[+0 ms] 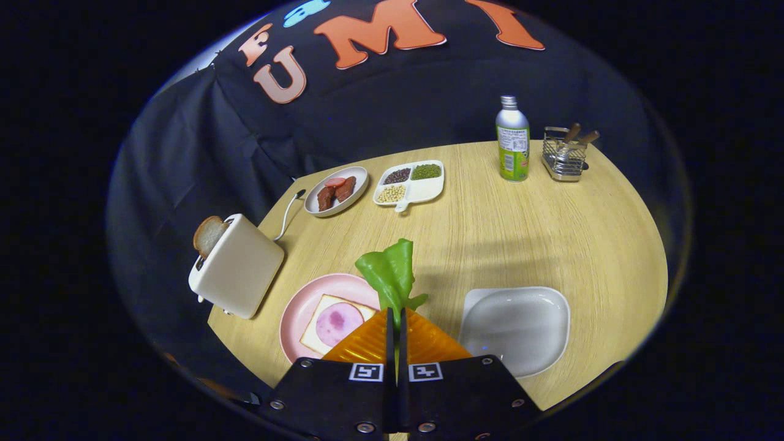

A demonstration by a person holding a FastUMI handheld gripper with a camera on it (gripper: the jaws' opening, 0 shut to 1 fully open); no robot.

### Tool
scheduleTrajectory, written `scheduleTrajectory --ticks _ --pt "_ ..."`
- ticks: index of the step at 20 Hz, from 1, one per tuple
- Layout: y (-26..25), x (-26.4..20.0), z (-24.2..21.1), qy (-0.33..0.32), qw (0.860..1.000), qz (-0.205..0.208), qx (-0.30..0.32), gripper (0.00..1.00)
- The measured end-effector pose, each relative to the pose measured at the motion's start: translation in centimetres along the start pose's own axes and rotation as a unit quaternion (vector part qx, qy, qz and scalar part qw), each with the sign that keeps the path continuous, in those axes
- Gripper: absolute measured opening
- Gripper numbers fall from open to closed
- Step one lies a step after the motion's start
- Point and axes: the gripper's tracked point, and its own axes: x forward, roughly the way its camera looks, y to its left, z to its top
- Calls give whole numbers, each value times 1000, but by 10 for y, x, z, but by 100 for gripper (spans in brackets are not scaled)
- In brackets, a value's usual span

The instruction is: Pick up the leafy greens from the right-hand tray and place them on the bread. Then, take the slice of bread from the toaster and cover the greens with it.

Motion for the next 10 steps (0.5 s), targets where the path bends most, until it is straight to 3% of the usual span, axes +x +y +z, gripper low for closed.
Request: scheduleTrajectory --ticks 10 --pt "64 21 -15 19 996 33 -76 1"
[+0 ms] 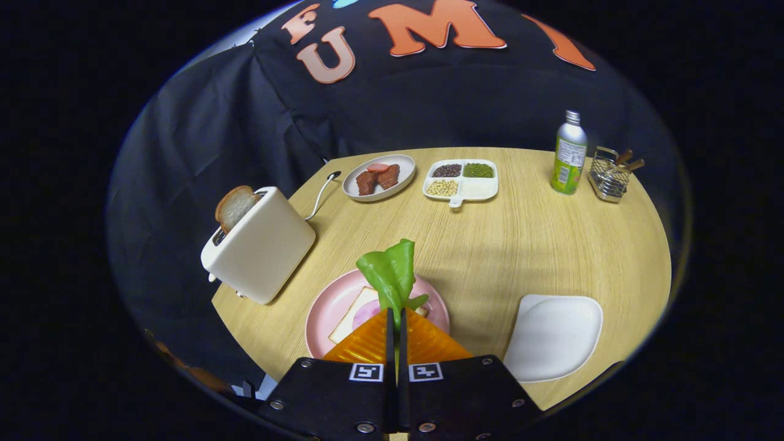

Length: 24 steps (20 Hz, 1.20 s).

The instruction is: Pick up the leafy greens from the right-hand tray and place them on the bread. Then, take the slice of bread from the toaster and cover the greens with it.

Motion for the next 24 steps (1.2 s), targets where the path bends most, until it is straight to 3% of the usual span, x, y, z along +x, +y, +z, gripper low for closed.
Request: scheduleTrajectory --ticks 4,7,19,24 --pt "14 23 -17 34 999 -7 -30 2" --pt "37 33 -23 47 998 16 -31 2" --pt "66 56 -38 100 994 12 -49 8" --pt "77 51 -18 87 995 13 -41 25"
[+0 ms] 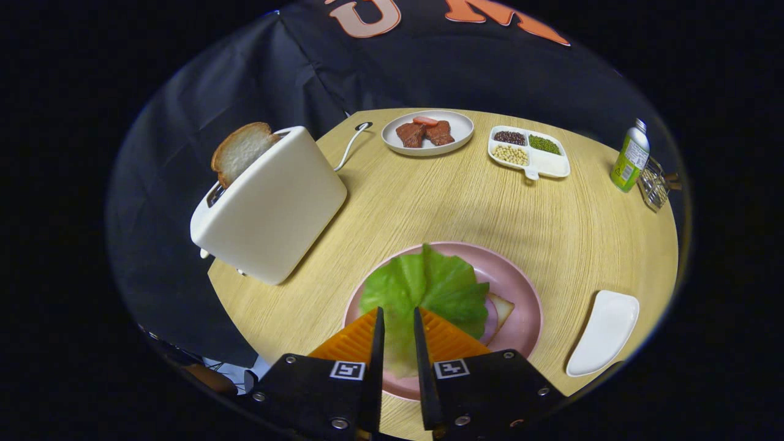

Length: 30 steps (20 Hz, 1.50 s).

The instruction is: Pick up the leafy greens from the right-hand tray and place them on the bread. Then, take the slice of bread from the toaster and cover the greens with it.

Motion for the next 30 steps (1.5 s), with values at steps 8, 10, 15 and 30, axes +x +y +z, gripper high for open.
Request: scheduleTrajectory --ticks 8,10,15,30 --pt "52 -31 60 -56 997 43 -14 59" --pt "76 -43 80 -74 995 70 -15 65" --pt "120 -55 120 -108 989 89 -52 77" --pt "195 10 172 -5 997 83 -5 77"
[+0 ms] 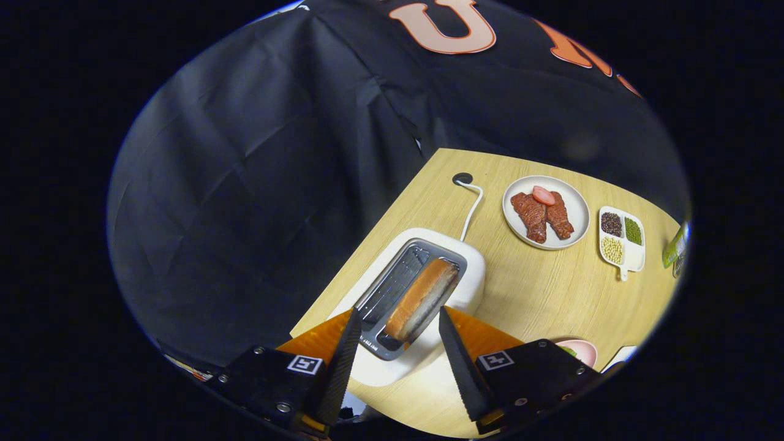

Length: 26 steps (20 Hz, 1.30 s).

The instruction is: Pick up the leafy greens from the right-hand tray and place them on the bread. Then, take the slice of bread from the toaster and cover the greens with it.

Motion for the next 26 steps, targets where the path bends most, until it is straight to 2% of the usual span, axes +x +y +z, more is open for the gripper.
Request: scheduleTrajectory --ticks 5,9,13,15,16,19,20,22,26 --pt "2 16 3 33 999 -17 33 77" --pt "4 32 -5 68 997 -19 33 77" --pt "1 43 -1 71 996 -36 37 74" --pt "-4 51 0 71 994 -52 58 66" --pt "-5 52 1 72 994 -55 65 57" --pt "-15 50 3 65 993 -76 57 41" --pt "-18 48 3 66 993 -79 52 30" --pt "-18 47 2 62 995 -70 43 17" --pt "-17 39 4 48 997 -51 40 13"
